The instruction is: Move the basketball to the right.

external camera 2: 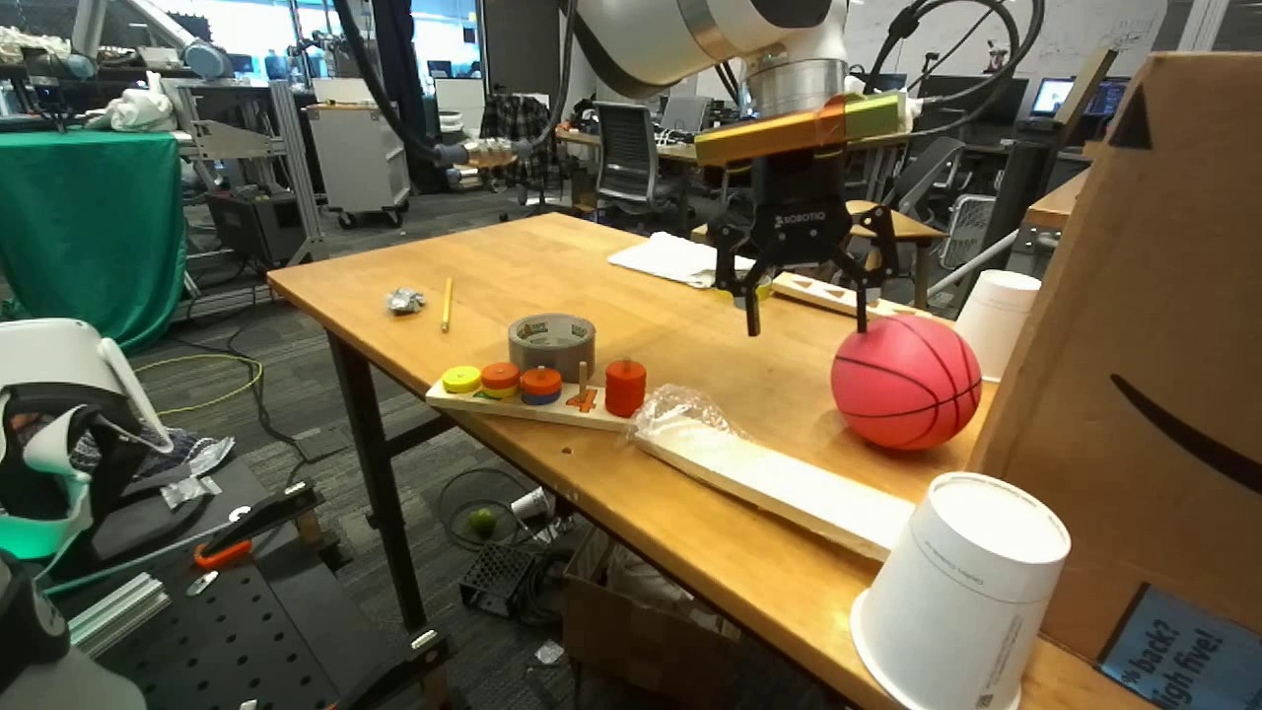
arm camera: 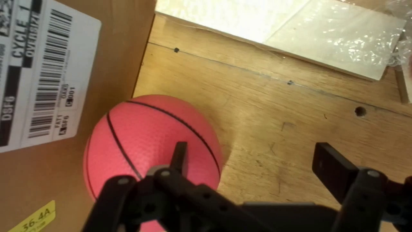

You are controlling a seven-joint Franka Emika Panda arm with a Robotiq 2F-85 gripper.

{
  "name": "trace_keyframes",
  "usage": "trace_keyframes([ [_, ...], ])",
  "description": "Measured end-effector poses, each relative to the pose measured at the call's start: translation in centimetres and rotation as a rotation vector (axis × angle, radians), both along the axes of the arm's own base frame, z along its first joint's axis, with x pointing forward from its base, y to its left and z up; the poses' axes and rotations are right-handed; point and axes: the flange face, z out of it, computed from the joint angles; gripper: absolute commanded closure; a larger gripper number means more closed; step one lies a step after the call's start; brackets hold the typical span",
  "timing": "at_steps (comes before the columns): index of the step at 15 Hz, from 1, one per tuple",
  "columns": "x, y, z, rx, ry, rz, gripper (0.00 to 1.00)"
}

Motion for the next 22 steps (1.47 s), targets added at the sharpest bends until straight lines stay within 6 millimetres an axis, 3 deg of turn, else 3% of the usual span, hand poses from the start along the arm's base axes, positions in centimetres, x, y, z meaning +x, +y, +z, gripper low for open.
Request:
trace_keyframes([
  [7, -0.2, -1.1, 0.4, -0.083, -0.007, -0.012, 0.0],
  [11, -0.1, -0.2, 1.0, -0.069, -0.032, 0.002, 0.0],
  [13, 0.2, 2.1, 2.1, -0.035, -0.088, 0.05, 0.0],
  [17, 0.8, 10.6, 4.0, 0.099, -0.193, 0.176, 0.0],
  [20, 0.9, 16.3, 3.5, 0.187, -0.206, 0.26, 0.0],
  [22, 0.9, 18.2, 2.7, 0.213, -0.19, 0.291, 0.0],
])
